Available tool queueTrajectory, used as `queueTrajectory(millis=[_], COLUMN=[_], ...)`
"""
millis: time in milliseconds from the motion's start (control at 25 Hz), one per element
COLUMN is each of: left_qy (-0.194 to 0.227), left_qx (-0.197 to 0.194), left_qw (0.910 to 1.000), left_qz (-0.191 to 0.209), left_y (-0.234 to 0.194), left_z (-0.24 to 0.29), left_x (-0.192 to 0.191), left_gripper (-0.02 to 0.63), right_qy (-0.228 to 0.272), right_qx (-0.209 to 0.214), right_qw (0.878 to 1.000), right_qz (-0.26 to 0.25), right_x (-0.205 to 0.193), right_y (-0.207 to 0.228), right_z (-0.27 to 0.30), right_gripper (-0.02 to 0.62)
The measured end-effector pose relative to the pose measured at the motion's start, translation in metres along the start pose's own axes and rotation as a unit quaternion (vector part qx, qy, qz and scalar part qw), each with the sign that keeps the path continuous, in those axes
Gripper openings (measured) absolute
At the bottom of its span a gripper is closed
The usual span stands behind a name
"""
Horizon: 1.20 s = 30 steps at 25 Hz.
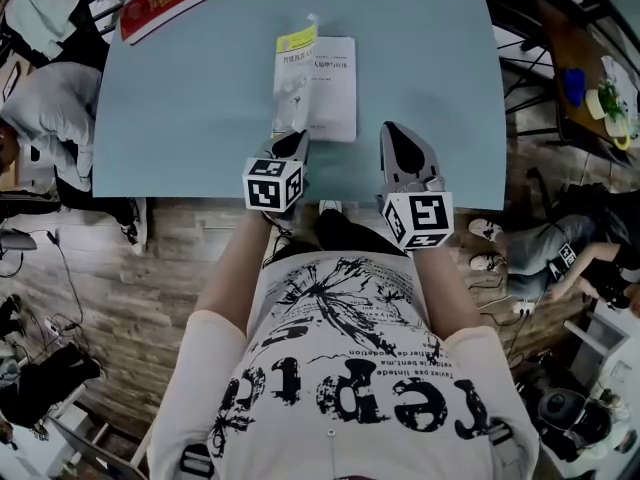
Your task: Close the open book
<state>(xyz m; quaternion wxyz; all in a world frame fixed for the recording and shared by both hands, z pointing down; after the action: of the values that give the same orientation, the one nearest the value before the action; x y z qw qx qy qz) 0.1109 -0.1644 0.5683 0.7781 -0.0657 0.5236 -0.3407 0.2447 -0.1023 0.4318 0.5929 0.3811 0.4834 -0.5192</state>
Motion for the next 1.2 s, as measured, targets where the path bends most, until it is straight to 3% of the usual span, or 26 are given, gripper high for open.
queueTrajectory(millis=[440, 600, 920, 1040, 1200], left_qy=[-0.106, -0.114, -0.122, -0.122, -0.088], left_qx=[0.016, -0.008, -0.058, -0.055, -0.04], left_qw=[0.9922, 0.9916, 0.9881, 0.9878, 0.9905], left_qz=[0.064, 0.06, 0.074, 0.078, 0.097], left_y=[-0.001, 0.002, 0.012, 0.012, 0.016], left_z=[0.027, 0.031, 0.032, 0.026, 0.011], left_x=[-0.024, -0.026, -0.028, -0.026, -0.009], left_gripper=[0.021, 0.028, 0.146, 0.15, 0.122], right_qy=[-0.024, -0.03, -0.034, -0.035, -0.033], right_qx=[-0.01, -0.012, -0.014, -0.013, -0.025], right_qw=[1.0, 0.999, 0.999, 0.999, 0.999], right_qz=[0.001, 0.002, 0.006, 0.006, 0.006], right_x=[-0.019, -0.022, -0.026, -0.024, -0.016], right_y=[0.008, 0.011, 0.009, 0.006, 0.005], right_z=[-0.004, -0.004, -0.002, -0.001, -0.002], right_gripper=[0.008, 0.008, 0.008, 0.008, 0.008])
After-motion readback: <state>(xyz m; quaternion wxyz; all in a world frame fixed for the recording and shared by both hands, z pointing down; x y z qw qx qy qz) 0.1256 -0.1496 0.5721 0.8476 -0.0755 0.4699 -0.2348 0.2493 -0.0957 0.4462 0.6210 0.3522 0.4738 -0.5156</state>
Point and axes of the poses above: the fingertips, and each gripper's own axes: z forward along the fingers, y to its right, x out of its top, the point moved 1 cm from there along -z, backward along the fingers, and after that the axes turned 15 degrees about -x, right-handed, at the moved point
